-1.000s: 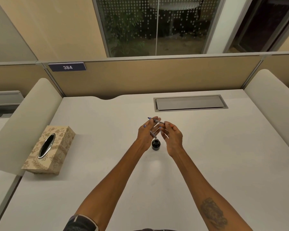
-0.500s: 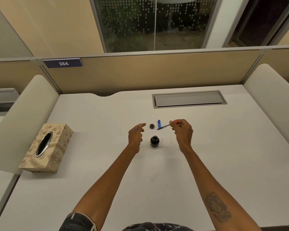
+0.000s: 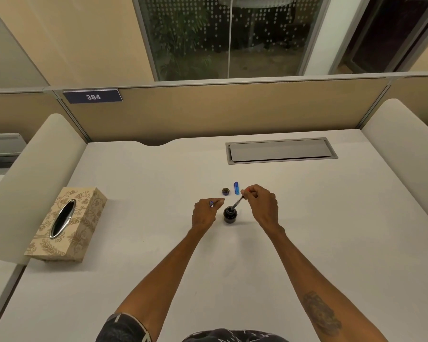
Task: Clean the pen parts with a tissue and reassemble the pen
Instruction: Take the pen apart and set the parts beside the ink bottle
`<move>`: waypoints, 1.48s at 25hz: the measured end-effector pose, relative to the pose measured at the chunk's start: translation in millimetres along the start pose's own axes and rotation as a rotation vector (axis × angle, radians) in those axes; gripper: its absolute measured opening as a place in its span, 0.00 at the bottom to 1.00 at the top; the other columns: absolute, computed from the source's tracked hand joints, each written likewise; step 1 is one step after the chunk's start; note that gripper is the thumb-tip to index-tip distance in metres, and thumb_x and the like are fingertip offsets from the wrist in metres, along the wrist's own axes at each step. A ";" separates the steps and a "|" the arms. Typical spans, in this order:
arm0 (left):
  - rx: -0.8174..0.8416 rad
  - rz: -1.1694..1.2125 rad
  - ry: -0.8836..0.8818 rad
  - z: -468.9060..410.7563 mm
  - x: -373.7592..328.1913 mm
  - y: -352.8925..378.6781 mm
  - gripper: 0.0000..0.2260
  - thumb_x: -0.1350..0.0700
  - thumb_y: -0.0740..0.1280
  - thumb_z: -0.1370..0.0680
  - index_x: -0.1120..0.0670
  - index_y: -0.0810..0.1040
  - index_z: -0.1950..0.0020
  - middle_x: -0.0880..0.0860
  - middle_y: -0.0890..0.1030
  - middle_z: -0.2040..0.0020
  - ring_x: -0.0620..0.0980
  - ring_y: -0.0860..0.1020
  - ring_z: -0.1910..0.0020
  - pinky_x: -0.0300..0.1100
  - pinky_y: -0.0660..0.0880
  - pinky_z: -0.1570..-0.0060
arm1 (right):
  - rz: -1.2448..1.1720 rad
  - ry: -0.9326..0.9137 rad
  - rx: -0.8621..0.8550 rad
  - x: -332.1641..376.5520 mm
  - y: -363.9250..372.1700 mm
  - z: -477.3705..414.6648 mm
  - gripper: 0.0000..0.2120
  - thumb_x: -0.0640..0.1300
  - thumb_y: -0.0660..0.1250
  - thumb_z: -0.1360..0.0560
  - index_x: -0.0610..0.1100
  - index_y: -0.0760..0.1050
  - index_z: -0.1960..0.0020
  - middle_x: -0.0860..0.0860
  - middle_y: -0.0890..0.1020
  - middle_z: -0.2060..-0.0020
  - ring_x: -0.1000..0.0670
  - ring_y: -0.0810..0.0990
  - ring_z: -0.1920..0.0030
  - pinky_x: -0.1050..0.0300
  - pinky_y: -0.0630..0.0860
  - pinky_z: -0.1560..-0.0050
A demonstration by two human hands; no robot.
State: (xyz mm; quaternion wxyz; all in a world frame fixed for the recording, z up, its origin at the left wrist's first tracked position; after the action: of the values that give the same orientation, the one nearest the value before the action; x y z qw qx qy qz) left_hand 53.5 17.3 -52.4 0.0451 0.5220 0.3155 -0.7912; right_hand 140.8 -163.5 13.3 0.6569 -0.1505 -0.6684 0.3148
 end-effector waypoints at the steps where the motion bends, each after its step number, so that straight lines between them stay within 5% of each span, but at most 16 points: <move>1: 0.015 -0.019 0.010 0.4 0.4 1.3 0.12 0.45 0.70 0.23 0.48 0.86 0.44 0.48 0.86 0.45 0.48 0.79 0.71 0.43 0.79 0.62 | 0.023 -0.017 0.014 1.6 2.4 0.5 0.08 0.53 0.67 0.23 0.49 0.78 0.57 0.53 0.84 0.63 0.50 0.82 0.60 0.56 0.75 0.62; 6: 0.087 -0.078 0.067 5.7 -3.4 8.6 0.18 0.41 0.74 0.29 0.44 0.84 0.41 0.42 0.81 0.36 0.44 0.79 0.39 0.40 0.75 0.44 | 0.105 -0.081 0.048 8.3 13.8 2.7 0.10 0.54 0.67 0.23 0.47 0.78 0.54 0.51 0.82 0.65 0.49 0.78 0.64 0.60 0.68 0.68; 10: 0.101 -0.025 0.057 4.7 -3.9 10.9 0.20 0.45 0.76 0.29 0.46 0.82 0.38 0.45 0.79 0.34 0.46 0.82 0.43 0.38 0.82 0.57 | 0.133 -0.094 0.073 4.6 21.6 1.6 0.10 0.54 0.67 0.23 0.46 0.79 0.54 0.50 0.83 0.63 0.50 0.79 0.64 0.61 0.69 0.67; 13: 0.083 -0.079 0.067 4.4 -5.8 12.1 0.19 0.44 0.75 0.28 0.45 0.82 0.38 0.44 0.81 0.36 0.45 0.80 0.38 0.44 0.78 0.43 | 0.134 -0.089 0.084 2.4 24.4 -1.4 0.11 0.53 0.68 0.23 0.44 0.80 0.52 0.48 0.84 0.61 0.50 0.80 0.62 0.63 0.70 0.65; 21: 0.123 -0.245 0.048 2.7 -5.9 23.5 0.23 0.40 0.70 0.25 0.41 0.75 0.30 0.51 0.75 0.29 0.50 0.72 0.29 0.49 0.71 0.36 | 0.120 -0.068 0.084 -2.5 26.6 -5.7 0.11 0.53 0.69 0.24 0.45 0.81 0.53 0.50 0.86 0.59 0.50 0.82 0.59 0.57 0.76 0.57; 28: 0.110 -0.159 -0.006 2.1 -3.3 28.3 0.19 0.42 0.70 0.24 0.46 0.81 0.35 0.54 0.79 0.33 0.54 0.79 0.37 0.50 0.74 0.42 | 0.090 -0.016 0.079 -7.2 29.4 -3.5 0.11 0.53 0.70 0.25 0.46 0.81 0.52 0.51 0.86 0.58 0.51 0.82 0.58 0.55 0.78 0.55; 37: 0.088 0.057 -0.061 4.5 -2.3 27.2 0.12 0.49 0.75 0.27 0.49 0.87 0.45 0.47 0.84 0.40 0.44 0.80 0.48 0.38 0.73 0.52 | 0.106 -0.042 0.115 -7.2 23.8 -4.5 0.11 0.53 0.68 0.24 0.48 0.79 0.47 0.48 0.86 0.54 0.49 0.83 0.55 0.58 0.75 0.56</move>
State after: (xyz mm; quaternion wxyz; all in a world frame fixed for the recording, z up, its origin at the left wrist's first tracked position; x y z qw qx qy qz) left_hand 61.9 -7.4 -61.5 0.0541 0.5080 0.2640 -0.8181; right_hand 140.8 -148.8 -7.4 0.6325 -0.1412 -0.6541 0.3901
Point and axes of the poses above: each hand's wrist, its own z-axis away from the middle knuckle, its own y-axis out of the palm, x = y × z, the point moved 6 cm from there along -z, towards the middle knuckle
